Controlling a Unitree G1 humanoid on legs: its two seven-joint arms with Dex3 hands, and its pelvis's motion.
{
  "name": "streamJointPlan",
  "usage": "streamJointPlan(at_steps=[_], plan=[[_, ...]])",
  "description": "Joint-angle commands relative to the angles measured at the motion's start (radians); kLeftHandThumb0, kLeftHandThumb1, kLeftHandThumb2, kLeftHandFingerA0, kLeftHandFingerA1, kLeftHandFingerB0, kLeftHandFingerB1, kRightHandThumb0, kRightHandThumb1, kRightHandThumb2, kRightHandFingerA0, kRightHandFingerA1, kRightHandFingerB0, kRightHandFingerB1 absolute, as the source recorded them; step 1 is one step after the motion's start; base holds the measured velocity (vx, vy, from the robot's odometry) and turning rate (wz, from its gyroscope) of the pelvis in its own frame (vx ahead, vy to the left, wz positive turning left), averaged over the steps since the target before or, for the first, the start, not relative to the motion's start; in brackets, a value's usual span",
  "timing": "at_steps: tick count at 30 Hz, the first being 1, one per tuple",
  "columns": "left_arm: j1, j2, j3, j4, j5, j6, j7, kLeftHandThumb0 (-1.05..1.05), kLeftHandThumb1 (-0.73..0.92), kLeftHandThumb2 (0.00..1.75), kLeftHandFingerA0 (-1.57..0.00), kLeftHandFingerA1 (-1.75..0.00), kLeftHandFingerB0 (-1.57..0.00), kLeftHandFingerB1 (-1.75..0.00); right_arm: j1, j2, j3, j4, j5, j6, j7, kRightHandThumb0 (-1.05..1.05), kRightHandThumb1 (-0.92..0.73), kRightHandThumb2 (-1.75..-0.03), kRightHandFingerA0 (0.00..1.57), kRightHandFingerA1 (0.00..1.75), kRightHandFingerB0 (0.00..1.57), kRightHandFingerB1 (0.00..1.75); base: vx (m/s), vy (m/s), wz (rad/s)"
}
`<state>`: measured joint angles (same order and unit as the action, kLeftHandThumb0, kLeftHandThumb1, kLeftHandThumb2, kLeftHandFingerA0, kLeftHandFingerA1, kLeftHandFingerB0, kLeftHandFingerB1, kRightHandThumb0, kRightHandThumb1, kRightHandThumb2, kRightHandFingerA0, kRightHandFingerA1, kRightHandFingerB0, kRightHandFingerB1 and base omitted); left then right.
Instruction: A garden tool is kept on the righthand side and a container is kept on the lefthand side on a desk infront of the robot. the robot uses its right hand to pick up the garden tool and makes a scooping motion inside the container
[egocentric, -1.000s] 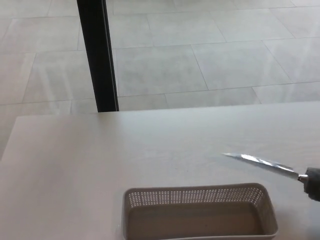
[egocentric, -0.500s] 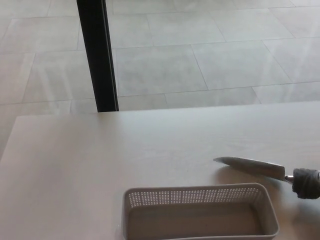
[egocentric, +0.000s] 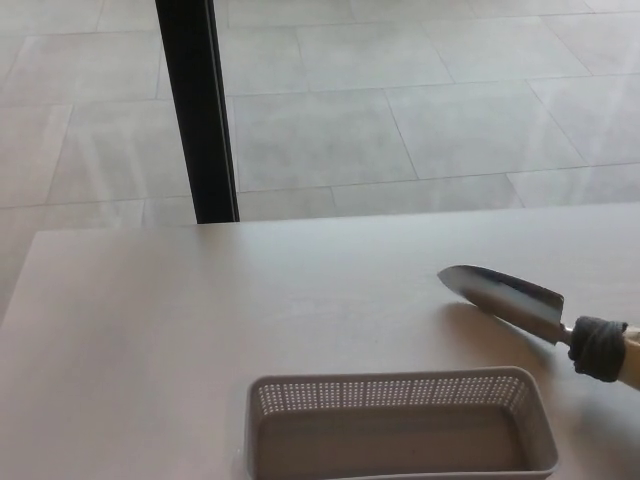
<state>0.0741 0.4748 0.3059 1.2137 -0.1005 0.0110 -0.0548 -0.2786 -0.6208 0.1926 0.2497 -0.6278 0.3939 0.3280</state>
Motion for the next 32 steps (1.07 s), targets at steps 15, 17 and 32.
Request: streamJointPlan(at_steps=[15, 17, 32], plan=[[0.009, 0.02, 0.002, 0.017, 0.005, 0.003, 0.015, -0.37, 0.5, 0.86, -0.5, -0.63, -0.31, -0.51, 0.38, -0.09, -0.516, -0.278, 0.325, -0.029, 0.149, -1.05, -0.7, -1.09, 0.0, 0.29, 0.0, 0.03, 0.0, 0.0, 0.0], [0.012, 0.017, 0.015, 0.019, -0.009, 0.001, 0.012, -0.36, 0.49, 0.85, -0.47, -0.62, -0.32, -0.52, 0.401, -0.076, -0.603, -0.262, 0.37, -0.03, 0.142, -1.05, -0.71, -1.08, 0.0, 0.3, 0.0, 0.07, 0.0, 0.0, 0.0], [0.018, 0.015, 0.019, 0.003, -0.001, 0.006, 0.005, -0.38, 0.49, 0.87, -0.45, -0.62, -0.28, -0.52, 0.463, 0.02, -1.106, 0.216, 0.617, -0.167, -0.01, -0.97, -0.63, -1.05, 0.03, 0.69, 0.0, 0.54, 0.0, 0.0, 0.0]])
